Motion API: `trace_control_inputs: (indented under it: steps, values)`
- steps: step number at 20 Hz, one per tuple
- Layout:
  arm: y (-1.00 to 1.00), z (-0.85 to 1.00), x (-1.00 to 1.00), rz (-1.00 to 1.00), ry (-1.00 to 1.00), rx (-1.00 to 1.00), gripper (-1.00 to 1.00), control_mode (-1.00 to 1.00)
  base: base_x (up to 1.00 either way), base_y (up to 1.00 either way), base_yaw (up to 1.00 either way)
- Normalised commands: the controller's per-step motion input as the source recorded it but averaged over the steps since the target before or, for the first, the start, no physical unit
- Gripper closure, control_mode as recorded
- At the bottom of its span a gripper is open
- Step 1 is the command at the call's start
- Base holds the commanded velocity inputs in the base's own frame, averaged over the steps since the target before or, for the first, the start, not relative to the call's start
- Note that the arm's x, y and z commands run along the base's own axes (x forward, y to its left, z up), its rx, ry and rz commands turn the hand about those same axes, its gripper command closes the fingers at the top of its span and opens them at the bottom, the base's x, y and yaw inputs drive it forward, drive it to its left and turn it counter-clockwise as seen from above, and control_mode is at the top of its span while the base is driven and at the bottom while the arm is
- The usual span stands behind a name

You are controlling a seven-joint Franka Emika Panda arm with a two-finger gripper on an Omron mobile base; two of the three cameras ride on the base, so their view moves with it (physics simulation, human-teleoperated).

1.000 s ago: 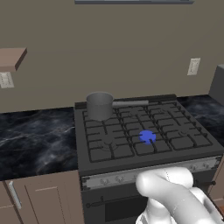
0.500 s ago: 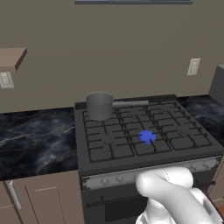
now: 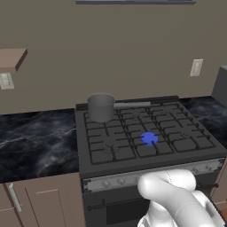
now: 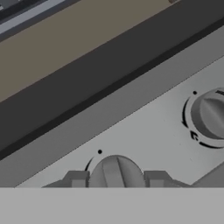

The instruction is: Turn off the front center burner of the stove.

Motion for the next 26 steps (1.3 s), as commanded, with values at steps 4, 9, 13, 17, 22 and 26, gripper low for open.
trace_control_inputs:
  steps: [4,9,13,17,22,26]
  values:
    - [0.24,0.31,-0.01,0.00,-0.07,0.10,1.00,-1.00,0.00,0.00,0.00]
    - [0.22,0.34,-0.06,0.00,-0.06,0.25,1.00,-1.00,0.00,0.00,0.00]
    - [0.14,0.31,0.00,0.00,-0.04,0.34,1.00,-1.00,0.00,0.00,0.00]
    - [0.15,0.26,0.00,0.00,-0.06,0.36,1.00,-1.00,0.00,0.00,0.00]
    - [0.18,0.29,0.12,0.04,-0.03,0.38,1.00,-1.00,0.00,0.00,0.00]
    - [0.27,0.27,0.05,0.09,-0.02,0.41,1.00,-1.00,0.00,0.00,0.00]
